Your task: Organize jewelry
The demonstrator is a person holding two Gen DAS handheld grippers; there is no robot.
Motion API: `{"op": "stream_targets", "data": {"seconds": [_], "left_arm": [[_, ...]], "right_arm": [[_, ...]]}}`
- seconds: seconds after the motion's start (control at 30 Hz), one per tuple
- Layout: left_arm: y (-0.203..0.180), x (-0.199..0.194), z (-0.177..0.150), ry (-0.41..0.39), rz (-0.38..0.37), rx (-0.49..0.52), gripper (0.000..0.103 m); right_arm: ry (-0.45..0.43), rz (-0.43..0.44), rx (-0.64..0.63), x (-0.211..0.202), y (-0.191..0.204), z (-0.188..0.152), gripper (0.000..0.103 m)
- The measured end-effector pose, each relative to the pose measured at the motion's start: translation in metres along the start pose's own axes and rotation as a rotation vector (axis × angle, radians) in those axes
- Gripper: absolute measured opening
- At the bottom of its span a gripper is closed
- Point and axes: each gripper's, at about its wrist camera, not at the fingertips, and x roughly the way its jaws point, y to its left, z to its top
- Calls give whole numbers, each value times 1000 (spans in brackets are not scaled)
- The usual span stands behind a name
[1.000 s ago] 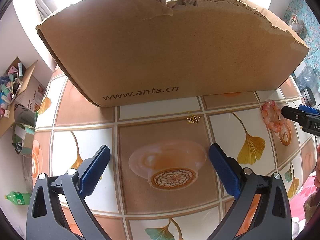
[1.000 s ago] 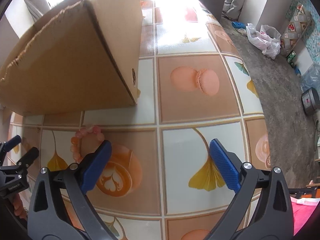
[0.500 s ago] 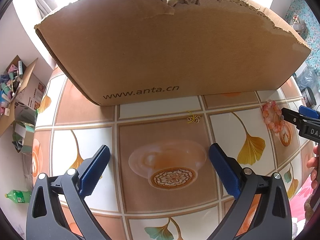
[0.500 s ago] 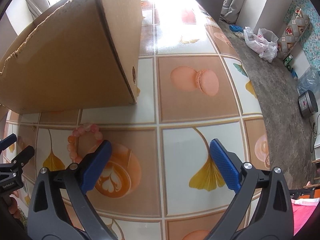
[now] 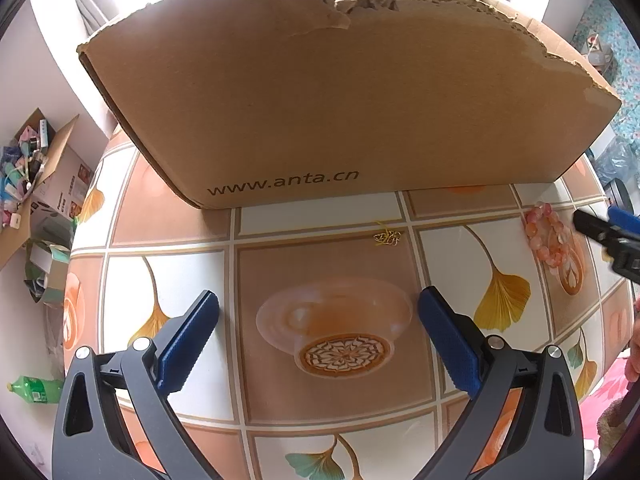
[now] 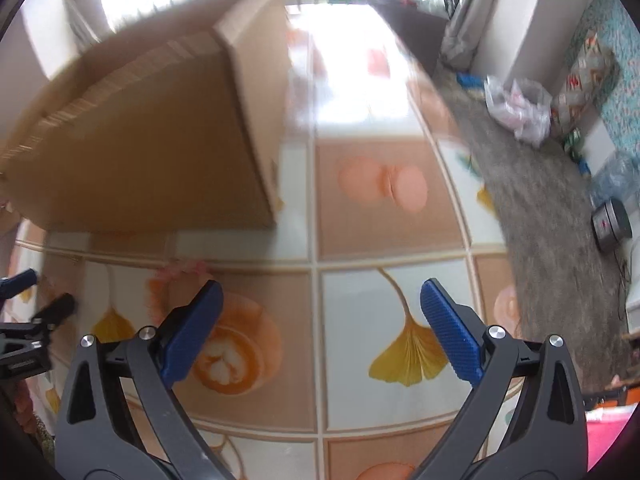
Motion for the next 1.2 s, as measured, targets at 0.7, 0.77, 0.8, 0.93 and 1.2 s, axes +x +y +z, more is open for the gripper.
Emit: {"op": "stream_targets", "data": {"seconds": [0.7, 0.77, 0.8, 0.93, 1.2], "left_arm": [[13, -44, -21, -207, -158, 35, 85], [11, -44, -21, -206, -174, 42, 79], [10, -43, -20, -202, -183, 47, 75], [3, -40, -14, -198, -215, 70, 58], [-3, -22, 0, -162, -277, 67, 32]], "right_arm": [[5, 348, -232, -16, 67, -11, 39], [16, 344, -231, -13, 66, -12, 35], [21, 342, -231, -12, 66, -12, 32], [31, 329, -237, -8, 66, -15, 26], [35, 316, -218, -2, 63, -19, 17]]}}
